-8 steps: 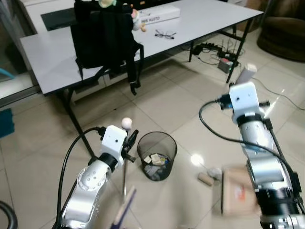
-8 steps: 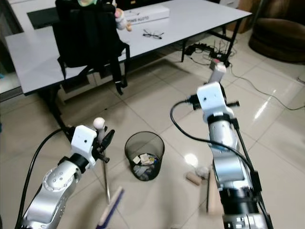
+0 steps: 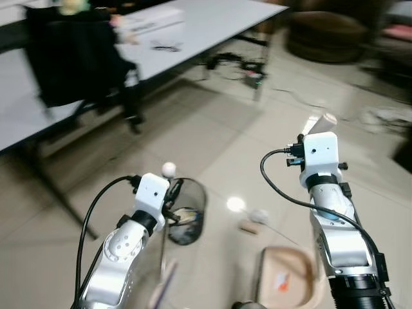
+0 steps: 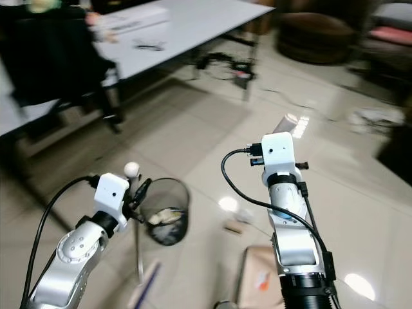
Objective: Sweep floor
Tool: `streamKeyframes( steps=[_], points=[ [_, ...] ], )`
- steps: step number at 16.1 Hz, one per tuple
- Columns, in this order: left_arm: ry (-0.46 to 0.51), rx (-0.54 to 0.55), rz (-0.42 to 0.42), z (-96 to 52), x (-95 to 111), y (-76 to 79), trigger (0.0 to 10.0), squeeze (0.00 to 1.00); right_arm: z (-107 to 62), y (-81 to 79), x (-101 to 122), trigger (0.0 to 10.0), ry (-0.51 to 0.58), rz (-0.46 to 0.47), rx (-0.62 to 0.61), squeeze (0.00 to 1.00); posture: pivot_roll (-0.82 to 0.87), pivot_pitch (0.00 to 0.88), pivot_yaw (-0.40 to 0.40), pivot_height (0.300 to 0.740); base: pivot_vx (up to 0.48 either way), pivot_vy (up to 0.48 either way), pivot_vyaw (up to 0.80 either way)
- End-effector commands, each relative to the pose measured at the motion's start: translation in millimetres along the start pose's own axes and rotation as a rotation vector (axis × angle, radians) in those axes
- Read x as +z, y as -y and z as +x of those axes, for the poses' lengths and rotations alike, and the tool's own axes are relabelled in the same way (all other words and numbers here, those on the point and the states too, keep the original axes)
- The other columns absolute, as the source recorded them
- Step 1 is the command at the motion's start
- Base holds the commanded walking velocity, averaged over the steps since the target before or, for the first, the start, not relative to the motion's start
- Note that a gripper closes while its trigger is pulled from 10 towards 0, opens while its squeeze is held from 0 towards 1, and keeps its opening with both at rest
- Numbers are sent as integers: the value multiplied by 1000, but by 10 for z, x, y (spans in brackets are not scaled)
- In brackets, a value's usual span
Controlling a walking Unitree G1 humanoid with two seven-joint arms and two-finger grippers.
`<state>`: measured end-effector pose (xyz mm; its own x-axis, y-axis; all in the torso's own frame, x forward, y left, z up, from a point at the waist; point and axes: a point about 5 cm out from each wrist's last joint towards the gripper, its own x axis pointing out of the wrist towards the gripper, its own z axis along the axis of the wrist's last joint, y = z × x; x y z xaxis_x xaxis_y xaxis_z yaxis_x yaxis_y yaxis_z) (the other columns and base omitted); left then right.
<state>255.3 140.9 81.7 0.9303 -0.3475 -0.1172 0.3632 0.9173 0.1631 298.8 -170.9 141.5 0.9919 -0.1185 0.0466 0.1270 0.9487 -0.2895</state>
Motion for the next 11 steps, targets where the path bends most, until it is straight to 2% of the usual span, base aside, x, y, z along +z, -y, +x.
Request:
streamKeyframes(
  steps=[1, 11],
  points=[
    [26, 39, 38, -18, 51, -68, 10000, 0, -23, 23, 34, 10000, 13, 27, -18, 0, -108, 0, 25, 740, 0, 0, -800],
    [67, 24, 25, 0, 110, -28, 10000, 0, -108, 82, -69, 10000, -42, 76, -71, 0, -118, 0, 33, 740, 0, 0, -800]
  ],
)
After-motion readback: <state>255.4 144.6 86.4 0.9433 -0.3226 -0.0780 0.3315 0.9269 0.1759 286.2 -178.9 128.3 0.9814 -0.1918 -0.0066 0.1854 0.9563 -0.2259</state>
